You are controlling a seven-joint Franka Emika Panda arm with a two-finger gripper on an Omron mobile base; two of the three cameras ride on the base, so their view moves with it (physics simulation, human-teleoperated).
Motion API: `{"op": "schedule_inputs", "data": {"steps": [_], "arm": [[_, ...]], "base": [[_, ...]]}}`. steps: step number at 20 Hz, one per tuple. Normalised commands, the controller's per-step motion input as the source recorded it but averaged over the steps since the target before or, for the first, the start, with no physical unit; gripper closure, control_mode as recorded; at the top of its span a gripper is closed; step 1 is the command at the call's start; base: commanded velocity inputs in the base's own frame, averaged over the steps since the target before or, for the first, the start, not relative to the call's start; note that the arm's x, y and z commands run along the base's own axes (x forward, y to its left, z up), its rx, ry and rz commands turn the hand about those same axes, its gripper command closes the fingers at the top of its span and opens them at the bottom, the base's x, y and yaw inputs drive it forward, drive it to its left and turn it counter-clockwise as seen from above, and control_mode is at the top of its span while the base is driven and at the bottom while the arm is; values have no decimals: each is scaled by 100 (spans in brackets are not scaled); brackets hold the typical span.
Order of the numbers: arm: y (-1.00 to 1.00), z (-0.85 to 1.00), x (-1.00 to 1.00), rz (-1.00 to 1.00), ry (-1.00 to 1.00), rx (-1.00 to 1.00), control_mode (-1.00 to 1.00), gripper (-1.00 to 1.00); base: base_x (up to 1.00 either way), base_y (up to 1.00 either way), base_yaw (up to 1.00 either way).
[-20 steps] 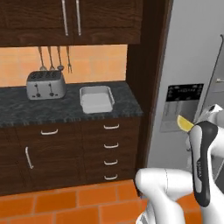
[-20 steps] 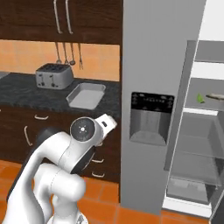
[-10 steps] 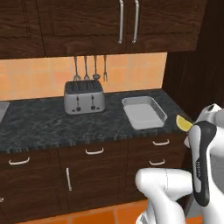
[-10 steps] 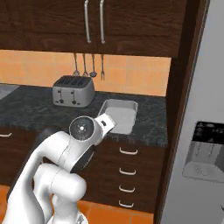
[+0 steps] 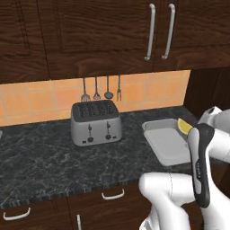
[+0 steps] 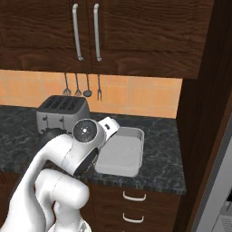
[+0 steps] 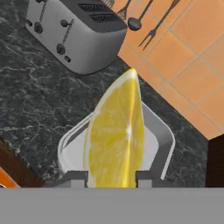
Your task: Place one lemon wedge and one fish in each tupperware on the nearby counter, to pack two identical lunches.
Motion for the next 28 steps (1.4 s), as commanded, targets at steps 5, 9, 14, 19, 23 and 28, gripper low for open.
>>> {"op": "schedule_inputs", "data": {"steps": [5,9,14,19,23,28], "arm": [[3,-69,81,-5,0,-13,-100,100],[-10,-51,80,-3,0,-4,-100,100],[-35,-31,56,0,3,0,-100,100],[-27,-18,59,0,19,0,-100,100],[-3,-17,62,0,25,2,-100,100],[-12,-31,45,0,14,2,-100,100]], "base": [[0,0,0],[0,0,0],[0,0,0],[0,0,0],[0,0,0],[0,0,0]]}}
